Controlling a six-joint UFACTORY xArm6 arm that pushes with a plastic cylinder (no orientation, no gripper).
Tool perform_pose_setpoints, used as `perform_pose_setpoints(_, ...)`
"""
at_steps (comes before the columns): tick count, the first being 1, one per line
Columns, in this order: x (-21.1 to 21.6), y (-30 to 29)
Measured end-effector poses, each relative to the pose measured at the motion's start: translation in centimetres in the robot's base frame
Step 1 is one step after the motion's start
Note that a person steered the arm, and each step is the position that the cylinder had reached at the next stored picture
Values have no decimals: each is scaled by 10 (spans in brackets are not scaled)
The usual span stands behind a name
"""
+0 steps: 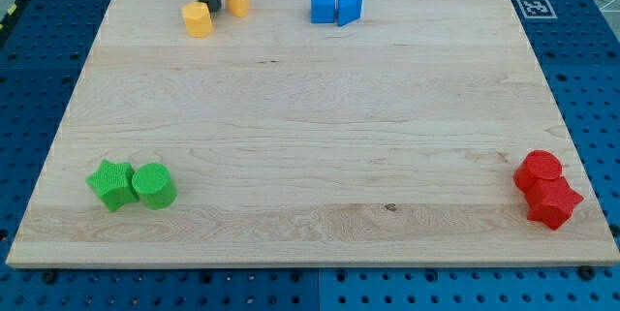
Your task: Push the yellow heart to the blue triangle
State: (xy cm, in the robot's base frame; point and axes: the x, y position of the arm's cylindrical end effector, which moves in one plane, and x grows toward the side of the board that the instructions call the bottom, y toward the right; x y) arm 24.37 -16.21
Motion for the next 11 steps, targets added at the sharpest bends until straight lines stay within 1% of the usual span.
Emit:
perform_pose_setpoints(1, -23, -8)
perform_pose_setpoints(2, -28, 19)
perform_pose_setpoints(4, 17, 64)
perform_pose_setpoints(5, 30, 86)
perform_pose_setpoints(7, 37, 155)
perform_pose_setpoints(9, 48, 154)
perform_pose_setpoints(10, 64, 174)
perform_pose_setpoints(11, 69, 180)
